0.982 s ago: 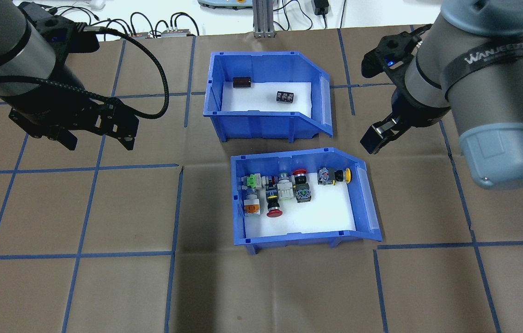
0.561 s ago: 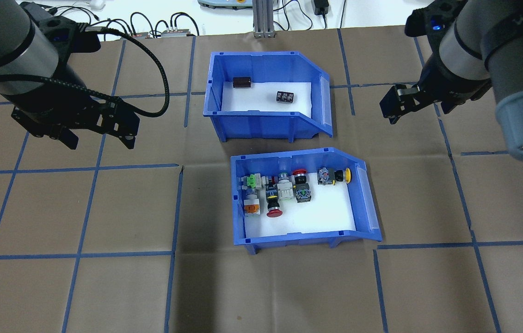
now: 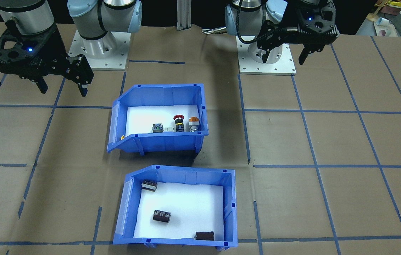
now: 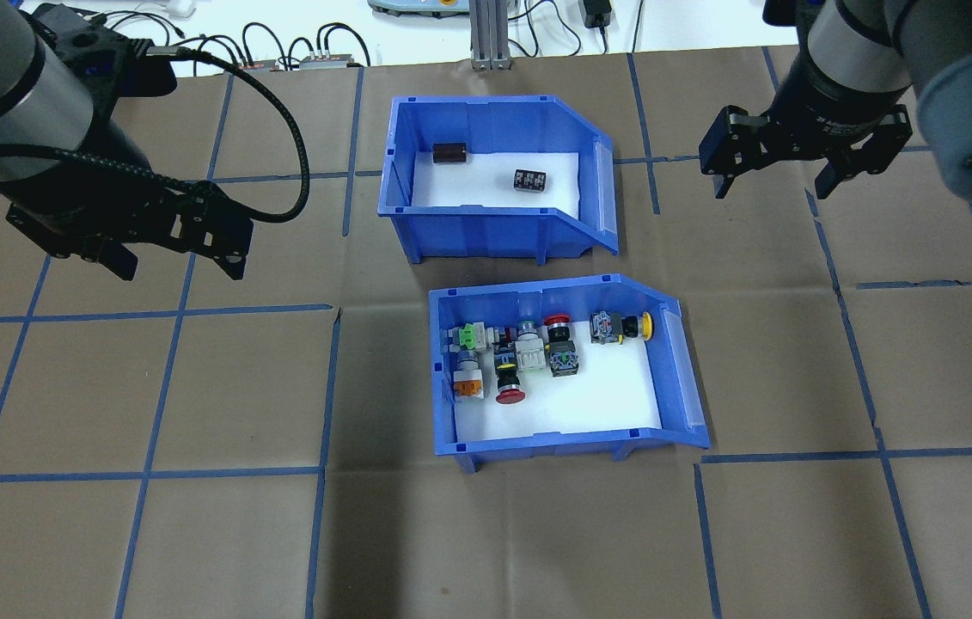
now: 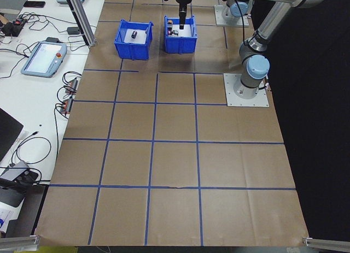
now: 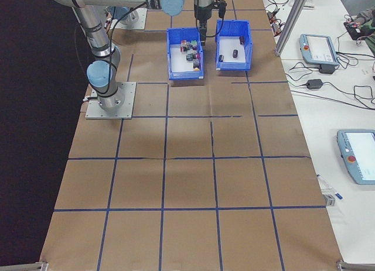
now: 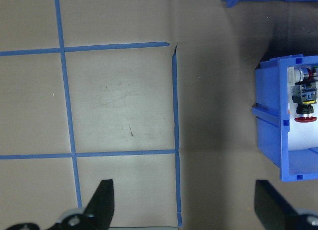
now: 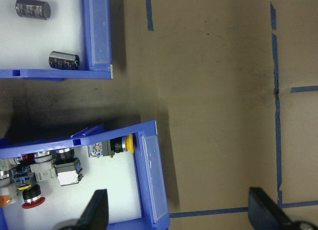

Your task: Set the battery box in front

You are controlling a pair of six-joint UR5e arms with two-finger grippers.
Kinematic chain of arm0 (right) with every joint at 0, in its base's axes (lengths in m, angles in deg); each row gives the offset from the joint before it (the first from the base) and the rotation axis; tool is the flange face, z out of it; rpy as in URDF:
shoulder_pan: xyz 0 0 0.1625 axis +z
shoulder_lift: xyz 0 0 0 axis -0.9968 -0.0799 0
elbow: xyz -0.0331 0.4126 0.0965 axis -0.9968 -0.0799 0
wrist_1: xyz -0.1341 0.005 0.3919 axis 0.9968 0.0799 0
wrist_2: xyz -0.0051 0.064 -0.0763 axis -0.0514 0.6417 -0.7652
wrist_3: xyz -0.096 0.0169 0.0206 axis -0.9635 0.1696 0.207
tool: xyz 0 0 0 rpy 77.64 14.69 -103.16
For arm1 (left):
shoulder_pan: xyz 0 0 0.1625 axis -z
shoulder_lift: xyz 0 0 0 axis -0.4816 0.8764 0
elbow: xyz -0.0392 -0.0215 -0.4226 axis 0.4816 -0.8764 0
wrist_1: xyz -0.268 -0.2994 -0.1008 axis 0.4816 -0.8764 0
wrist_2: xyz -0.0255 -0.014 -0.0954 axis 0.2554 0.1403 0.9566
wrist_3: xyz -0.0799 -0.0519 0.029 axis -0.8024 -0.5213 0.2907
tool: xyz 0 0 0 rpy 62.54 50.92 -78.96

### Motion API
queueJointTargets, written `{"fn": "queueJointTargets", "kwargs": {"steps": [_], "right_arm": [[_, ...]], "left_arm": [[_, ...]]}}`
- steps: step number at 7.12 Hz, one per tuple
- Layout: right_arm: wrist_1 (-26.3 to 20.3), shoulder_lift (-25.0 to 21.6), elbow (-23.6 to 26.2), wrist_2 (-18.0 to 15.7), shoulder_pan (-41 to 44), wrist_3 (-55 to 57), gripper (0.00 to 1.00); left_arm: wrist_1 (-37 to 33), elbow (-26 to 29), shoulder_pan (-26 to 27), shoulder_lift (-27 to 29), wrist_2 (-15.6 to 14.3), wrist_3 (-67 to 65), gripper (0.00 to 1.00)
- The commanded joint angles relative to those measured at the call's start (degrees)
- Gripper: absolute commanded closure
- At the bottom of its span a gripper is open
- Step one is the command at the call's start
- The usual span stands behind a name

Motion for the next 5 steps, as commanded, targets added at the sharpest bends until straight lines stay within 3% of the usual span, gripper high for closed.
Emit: {"fn": "queueJointTargets", "kwargs": {"steps": [1, 5], "right_arm": [[-0.64, 0.76, -0.38, 0.17, 0.67, 0.42, 0.00], [-0.55, 0.67, -0.20, -0.44, 0.67, 0.42, 0.00]], "left_arm": [[-0.23, 0.22, 0.00, -0.60, -0.03, -0.10, 0.01], [0.82, -2.93, -0.09, 1.06, 0.40, -0.71, 0.01]]}}
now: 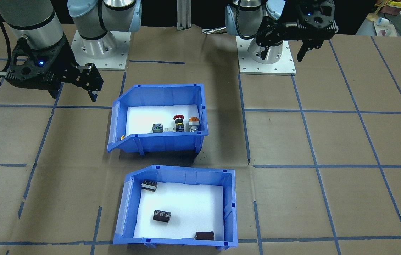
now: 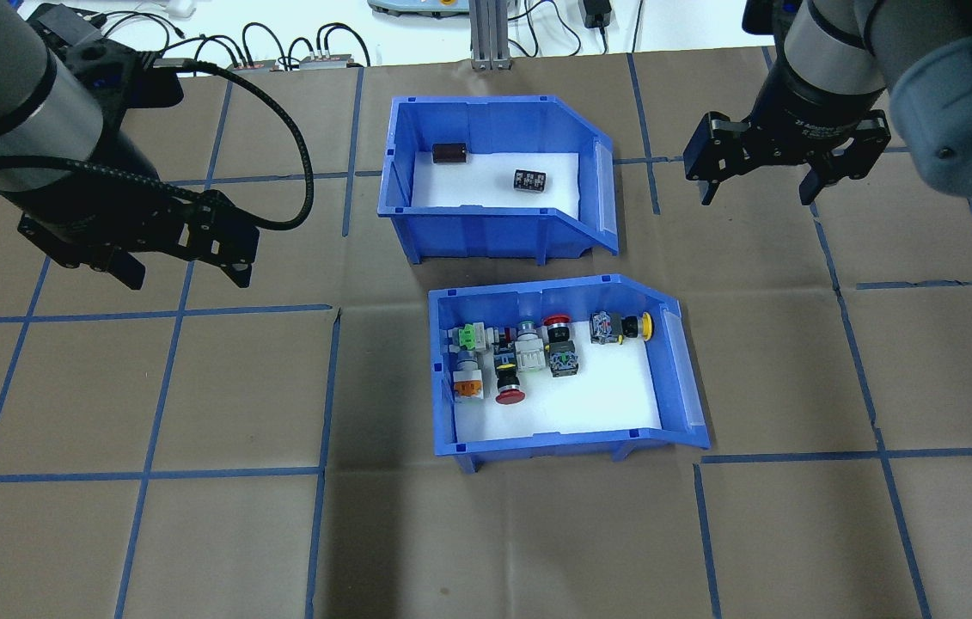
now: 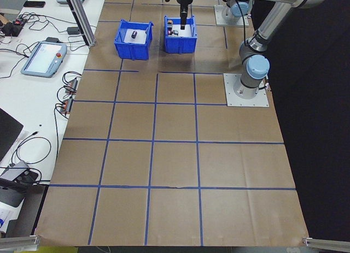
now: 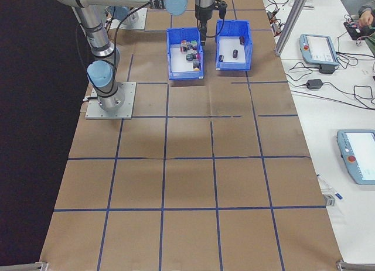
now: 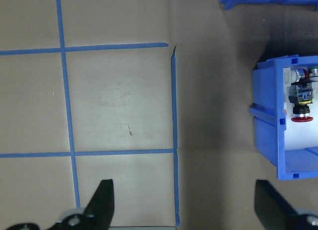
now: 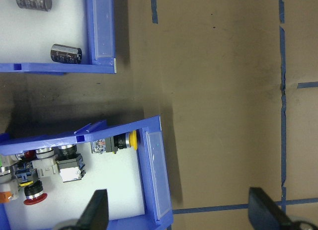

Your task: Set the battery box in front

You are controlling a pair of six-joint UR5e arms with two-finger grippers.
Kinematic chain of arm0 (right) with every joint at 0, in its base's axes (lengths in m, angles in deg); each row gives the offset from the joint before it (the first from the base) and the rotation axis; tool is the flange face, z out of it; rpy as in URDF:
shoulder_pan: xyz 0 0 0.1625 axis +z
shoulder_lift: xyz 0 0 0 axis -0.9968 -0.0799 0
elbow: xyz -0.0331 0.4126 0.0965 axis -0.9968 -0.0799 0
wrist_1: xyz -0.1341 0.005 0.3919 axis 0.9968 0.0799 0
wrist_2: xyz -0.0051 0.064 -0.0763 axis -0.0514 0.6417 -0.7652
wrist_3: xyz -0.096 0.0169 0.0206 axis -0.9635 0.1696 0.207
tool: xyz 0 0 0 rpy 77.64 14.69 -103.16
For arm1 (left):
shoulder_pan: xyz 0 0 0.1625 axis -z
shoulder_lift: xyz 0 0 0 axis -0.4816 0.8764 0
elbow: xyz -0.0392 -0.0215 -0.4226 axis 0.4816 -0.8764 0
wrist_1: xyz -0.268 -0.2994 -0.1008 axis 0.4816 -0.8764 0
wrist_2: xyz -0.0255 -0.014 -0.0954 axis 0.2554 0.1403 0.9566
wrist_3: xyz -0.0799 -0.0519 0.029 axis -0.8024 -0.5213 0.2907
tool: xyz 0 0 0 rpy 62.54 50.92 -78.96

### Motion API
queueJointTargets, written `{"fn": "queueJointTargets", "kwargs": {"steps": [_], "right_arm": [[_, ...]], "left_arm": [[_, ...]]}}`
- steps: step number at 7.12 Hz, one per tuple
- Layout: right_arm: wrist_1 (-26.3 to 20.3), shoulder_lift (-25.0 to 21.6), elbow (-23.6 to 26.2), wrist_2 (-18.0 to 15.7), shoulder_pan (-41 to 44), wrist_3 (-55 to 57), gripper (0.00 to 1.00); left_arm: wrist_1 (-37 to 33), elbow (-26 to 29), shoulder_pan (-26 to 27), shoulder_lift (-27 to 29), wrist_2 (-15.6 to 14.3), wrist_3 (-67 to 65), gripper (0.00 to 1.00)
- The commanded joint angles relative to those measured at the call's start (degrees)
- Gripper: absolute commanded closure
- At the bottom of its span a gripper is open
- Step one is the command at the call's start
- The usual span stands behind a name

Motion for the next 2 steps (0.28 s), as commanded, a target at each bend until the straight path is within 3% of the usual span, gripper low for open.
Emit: {"fn": "queueJointTargets", "kwargs": {"steps": [1, 2], "right_arm": [[0.01, -0.04, 0.01, -0.30, 0.00, 0.00, 0.00], [0.01, -0.04, 0.01, -0.30, 0.00, 0.00, 0.00]], "left_arm": [[0.32, -1.55, -0.02, 0.53, 0.12, -0.19, 0.01], [1.62, -1.90, -0.02, 0.70, 0.12, -0.19, 0.01]]}}
